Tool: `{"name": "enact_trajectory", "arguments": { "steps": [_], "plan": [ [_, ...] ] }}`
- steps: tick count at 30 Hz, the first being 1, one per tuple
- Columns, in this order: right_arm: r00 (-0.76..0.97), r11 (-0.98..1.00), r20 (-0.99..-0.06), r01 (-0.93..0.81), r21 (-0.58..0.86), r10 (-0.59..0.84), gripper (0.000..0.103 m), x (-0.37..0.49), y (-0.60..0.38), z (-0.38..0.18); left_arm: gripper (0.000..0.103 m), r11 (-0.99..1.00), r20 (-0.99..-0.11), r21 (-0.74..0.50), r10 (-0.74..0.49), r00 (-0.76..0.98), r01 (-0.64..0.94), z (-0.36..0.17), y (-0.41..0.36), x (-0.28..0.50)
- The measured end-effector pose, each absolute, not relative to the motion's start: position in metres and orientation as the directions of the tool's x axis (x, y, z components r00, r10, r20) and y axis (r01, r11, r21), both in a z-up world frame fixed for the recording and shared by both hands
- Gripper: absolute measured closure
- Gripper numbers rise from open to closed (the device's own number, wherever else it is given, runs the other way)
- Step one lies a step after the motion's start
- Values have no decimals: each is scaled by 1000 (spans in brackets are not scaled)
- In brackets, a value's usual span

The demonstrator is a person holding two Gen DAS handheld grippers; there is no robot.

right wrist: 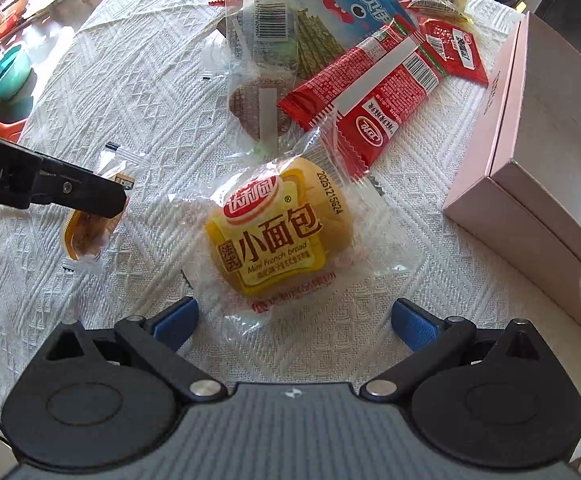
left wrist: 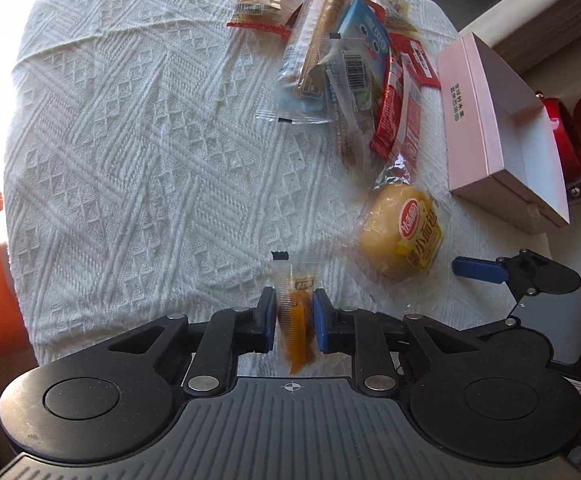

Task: Organize snacks
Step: 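Grasp the yellow round bun packet with the right gripper while the left holds the orange packet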

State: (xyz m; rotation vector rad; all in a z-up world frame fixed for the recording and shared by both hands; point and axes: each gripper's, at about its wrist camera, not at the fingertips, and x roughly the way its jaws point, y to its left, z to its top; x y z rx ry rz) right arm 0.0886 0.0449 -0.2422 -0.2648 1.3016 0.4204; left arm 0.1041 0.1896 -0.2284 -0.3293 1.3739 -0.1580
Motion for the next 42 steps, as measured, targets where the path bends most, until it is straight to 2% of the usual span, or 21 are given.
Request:
{"name": "enact_trajectory", "arguments": {
  "steps": [11,16,21,26,28,31,37,39,42],
  "plan": [
    [188,907,-966,-412,88,179,7,77,1,-213,79,952,-959,-256,-228,170,-168,-243,168,74],
    [190,940,-952,-292,178,239,7,95,0,-199,79,966,-970,-219,-199,141,-140,-244,161,81],
    [213,966,-949,-166,199,232,7,126,21,-205,79,975,-977,-195,-182,114,-109,-248,152,88],
    [199,968,-963,-206,140,181,8,154,53,-228,79,975,-976,-203,-193,99,-95,-252,151,93],
    [179,965,-968,-223,136,178,13,155,53,-230,79,975,-976,-202,-193,96,-88,-251,150,92],
    [149,954,-971,-265,142,186,14,145,43,-230,78,976,-976,-204,-196,94,-81,-253,146,96],
    [192,938,-978,-347,15,87,14,109,10,-230,78,968,-969,-231,-221,106,-94,-253,154,94],
    [203,946,-973,-323,36,106,14,103,-3,-225,77,966,-967,-238,-227,115,-96,-253,157,94],
    [205,962,-958,-226,152,200,14,99,-26,-215,77,965,-965,-245,-233,120,-96,-251,161,91]
  ]
}}
